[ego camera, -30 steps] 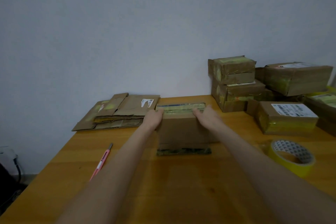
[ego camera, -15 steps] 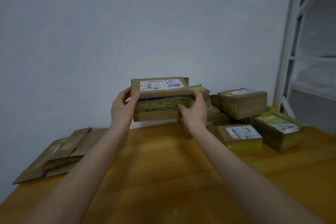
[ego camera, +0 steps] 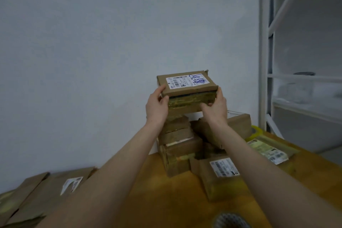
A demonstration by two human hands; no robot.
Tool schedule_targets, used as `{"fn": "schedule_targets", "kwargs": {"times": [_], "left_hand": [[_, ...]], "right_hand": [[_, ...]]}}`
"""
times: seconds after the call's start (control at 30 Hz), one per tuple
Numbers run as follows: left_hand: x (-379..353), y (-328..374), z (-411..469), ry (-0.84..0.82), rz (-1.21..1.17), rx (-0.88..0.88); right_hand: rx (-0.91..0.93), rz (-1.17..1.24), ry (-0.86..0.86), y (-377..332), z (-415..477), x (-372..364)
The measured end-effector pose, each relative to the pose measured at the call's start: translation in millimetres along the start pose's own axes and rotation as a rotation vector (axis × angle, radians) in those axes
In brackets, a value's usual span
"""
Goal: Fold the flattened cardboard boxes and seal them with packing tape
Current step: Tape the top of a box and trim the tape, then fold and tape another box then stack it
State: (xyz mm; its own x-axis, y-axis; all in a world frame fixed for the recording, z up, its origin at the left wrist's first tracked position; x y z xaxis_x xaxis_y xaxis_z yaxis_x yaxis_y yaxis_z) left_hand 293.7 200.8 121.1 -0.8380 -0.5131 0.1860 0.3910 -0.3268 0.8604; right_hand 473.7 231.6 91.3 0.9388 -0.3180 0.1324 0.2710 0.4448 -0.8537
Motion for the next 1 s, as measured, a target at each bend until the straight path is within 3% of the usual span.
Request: {"fn": "schedule_targets", "kwargs": {"times": [0.23, 0.43, 0.53, 0.7, 0.87, 1.0], "left_hand": [[-14, -54, 39, -0.166, 0.222, 0.118], [2, -50, 21, -0.110, 0.297, 0.090], [30, -62, 1, -0.086, 0.457, 0.122], [89, -86, -61, -0.142, 0.655, 0.179], [168, -129, -121, -0.177, 0.810, 0.287], [248, -170, -137, -0.119, 0.902, 0.419]], "right_hand": [[-0.007, -0.211, -0.315, 29, 14, -61], [0.038, -0.299, -0.231, 23, -1, -67], [0.081, -0.312, -0.197, 13, -21, -63], [0.122, -0.328, -0.287, -6, -82, -90], [0.162, -0.331, -0.529, -22, -168, -166], [0.047, -0.256, -0.758, -17, -226, -238]]}}
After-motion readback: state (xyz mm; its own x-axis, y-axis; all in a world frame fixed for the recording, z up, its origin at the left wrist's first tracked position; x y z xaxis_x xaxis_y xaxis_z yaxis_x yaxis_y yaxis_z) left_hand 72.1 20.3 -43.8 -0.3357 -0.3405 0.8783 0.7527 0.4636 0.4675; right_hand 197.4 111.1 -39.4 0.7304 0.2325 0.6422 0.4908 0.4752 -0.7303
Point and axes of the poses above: each hand's wrist, its own z-axis towards the middle knuckle, its own x-axis out of the back of the hand, y = z × x, the point moved 5 cm from there along z, towards the middle knuckle, and after that the axes turned 6 degrees about x, right-handed, at the moved point
